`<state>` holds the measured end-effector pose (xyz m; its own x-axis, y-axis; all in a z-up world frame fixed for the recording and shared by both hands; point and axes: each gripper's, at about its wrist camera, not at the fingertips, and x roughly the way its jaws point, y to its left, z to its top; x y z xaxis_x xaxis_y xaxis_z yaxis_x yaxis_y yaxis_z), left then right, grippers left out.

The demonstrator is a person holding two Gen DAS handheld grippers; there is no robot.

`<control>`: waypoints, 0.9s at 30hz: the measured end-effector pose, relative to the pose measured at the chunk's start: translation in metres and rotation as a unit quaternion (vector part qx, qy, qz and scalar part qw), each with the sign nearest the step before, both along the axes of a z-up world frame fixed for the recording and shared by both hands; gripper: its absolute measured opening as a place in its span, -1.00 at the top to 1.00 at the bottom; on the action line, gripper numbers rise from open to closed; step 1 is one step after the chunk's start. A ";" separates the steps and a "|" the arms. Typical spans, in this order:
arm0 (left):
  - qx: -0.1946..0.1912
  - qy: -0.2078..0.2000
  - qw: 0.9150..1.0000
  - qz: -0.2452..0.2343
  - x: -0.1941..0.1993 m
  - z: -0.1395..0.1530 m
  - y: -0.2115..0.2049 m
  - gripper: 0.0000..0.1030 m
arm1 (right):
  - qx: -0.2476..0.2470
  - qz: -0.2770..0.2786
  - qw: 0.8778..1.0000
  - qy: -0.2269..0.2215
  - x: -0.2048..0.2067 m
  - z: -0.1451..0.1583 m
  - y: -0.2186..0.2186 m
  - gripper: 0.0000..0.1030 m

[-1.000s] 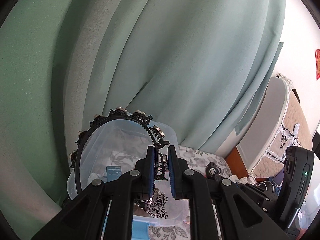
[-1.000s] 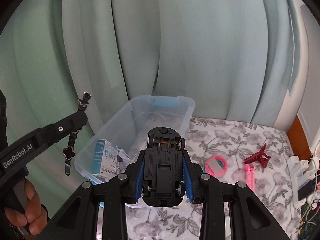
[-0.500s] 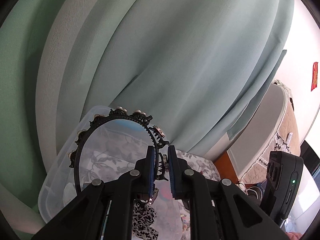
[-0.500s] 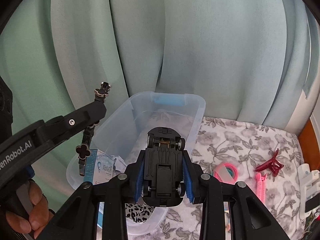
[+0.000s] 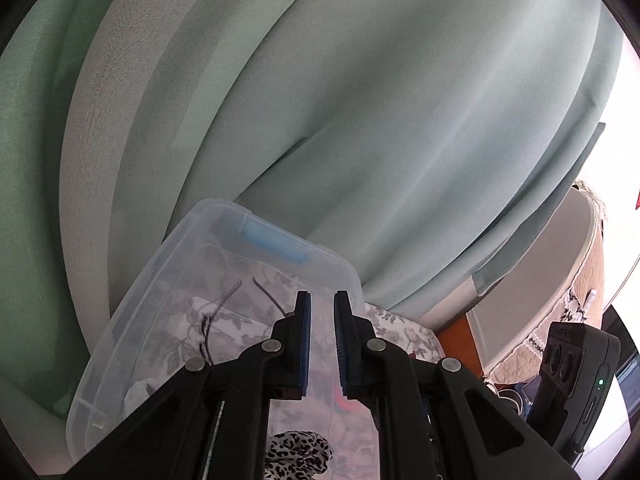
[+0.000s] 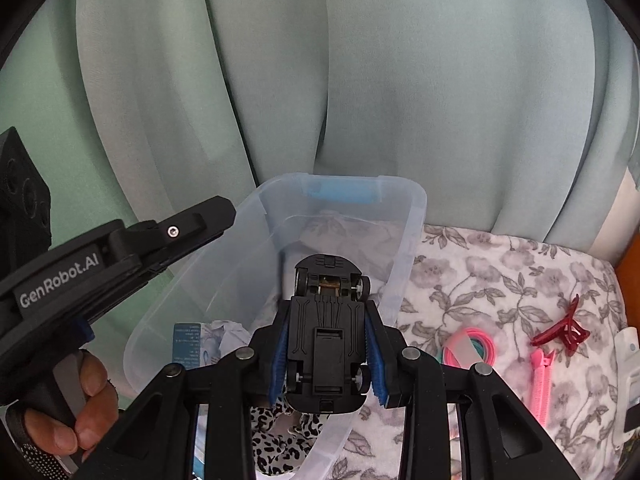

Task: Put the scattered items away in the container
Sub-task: 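Open both tools to drop the headband and toy car into the box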

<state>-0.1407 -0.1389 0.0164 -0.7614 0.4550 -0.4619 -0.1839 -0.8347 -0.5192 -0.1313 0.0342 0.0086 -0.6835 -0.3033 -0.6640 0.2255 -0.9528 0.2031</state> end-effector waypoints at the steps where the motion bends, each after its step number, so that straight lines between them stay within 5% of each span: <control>1: 0.000 -0.004 1.000 0.004 0.002 -0.002 -0.005 0.78 | -0.001 0.000 1.000 -0.002 -0.001 -0.001 0.000 0.30; 12: -0.010 -0.044 0.998 0.048 0.019 -0.023 -0.017 0.74 | -0.007 0.021 0.999 -0.026 -0.009 -0.010 -0.012 0.29; 14: -0.011 -0.045 0.998 0.051 0.022 -0.022 -0.019 0.52 | 0.001 0.019 1.000 -0.023 -0.006 -0.008 -0.013 0.25; 18: -0.009 -0.042 0.997 0.057 0.027 -0.017 -0.020 0.31 | -0.007 0.010 1.000 -0.015 0.000 -0.002 -0.009 -0.23; 27: -0.013 -0.035 0.998 0.044 0.048 0.001 -0.008 0.05 | -0.023 -0.031 0.999 0.005 0.029 0.017 0.021 -0.23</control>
